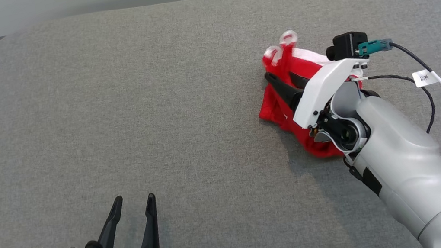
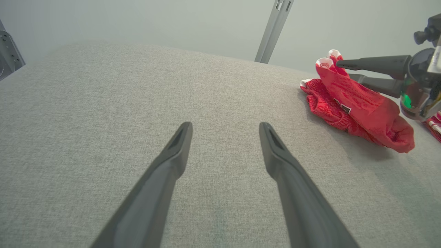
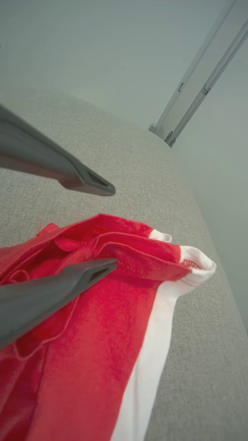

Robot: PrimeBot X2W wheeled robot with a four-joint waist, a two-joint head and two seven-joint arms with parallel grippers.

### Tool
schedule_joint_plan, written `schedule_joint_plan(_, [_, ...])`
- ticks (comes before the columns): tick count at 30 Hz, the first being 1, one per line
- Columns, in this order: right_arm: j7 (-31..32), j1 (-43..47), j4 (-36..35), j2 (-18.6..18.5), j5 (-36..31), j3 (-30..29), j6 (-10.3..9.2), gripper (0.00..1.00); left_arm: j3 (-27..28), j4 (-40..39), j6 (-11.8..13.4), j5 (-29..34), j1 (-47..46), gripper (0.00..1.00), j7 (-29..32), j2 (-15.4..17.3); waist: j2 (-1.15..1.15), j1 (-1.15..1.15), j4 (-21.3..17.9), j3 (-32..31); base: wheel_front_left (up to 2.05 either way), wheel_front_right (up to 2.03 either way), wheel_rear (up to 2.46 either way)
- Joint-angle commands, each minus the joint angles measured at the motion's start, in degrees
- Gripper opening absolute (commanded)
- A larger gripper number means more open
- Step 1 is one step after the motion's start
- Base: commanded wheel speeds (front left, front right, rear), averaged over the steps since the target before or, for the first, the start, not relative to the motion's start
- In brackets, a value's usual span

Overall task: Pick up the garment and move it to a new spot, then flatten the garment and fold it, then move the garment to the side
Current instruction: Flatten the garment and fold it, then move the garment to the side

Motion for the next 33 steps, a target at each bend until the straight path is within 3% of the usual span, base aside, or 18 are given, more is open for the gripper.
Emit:
schedule_joint_plan(1, [-1.2, -0.9, -0.5, -0.1, 1.3, 1.5, 0.02, 1.00, 0.5, 0.1, 0.1, 0.1, -0.6, 1.00, 0.0, 0.5, 0.00, 0.00, -0.6, -0.2, 0.00, 0.00, 0.00])
schedule_joint_plan(5, [-2.7, -1.6, -3.2, -0.1, 3.4, 3.7, 0.02, 1.00, 0.8, -0.1, 0.7, 0.0, 0.5, 1.00, -0.2, 0.7, 0.00, 0.00, -1.9, -0.7, 0.00, 0.00, 0.00])
schedule_joint_plan(9, [-2.5, -0.7, -6.7, -0.7, 3.1, 1.8, 0.02, 1.00, 1.2, -0.6, 1.0, -0.3, 1.0, 1.00, -0.5, 0.3, 0.00, 0.00, -2.8, -0.6, 0.00, 0.00, 0.00])
schedule_joint_plan(15, [5.0, 6.3, -14.0, -9.5, -0.3, -4.9, 0.02, 1.00, 1.5, -2.1, 1.0, -0.1, 1.0, 1.00, -0.7, -0.8, 0.00, 0.00, -3.8, 2.4, 0.00, 0.00, 0.00])
schedule_joint_plan(20, [14.6, 14.3, -20.8, -13.9, -0.3, -9.6, 0.02, 1.00, 1.7, -1.7, 0.3, 0.4, -0.6, 1.00, -1.0, -1.5, 0.00, 0.00, -3.8, 5.0, 0.00, 0.00, 0.00])
schedule_joint_plan(27, [25.4, 20.7, -29.7, -11.7, 2.5, -15.0, 0.02, 1.00, 1.8, -0.1, -1.0, 1.1, -2.2, 1.00, -1.1, -2.8, 0.00, 0.00, -2.9, 5.7, 0.00, 0.00, 0.00])
schedule_joint_plan(33, [31.3, 21.6, -31.4, -7.3, 0.7, -18.9, 0.02, 1.00, 2.3, 1.0, -1.8, 1.5, -2.5, 1.00, -1.1, -3.2, 0.00, 0.00, -1.7, 5.4, 0.00, 0.00, 0.00])
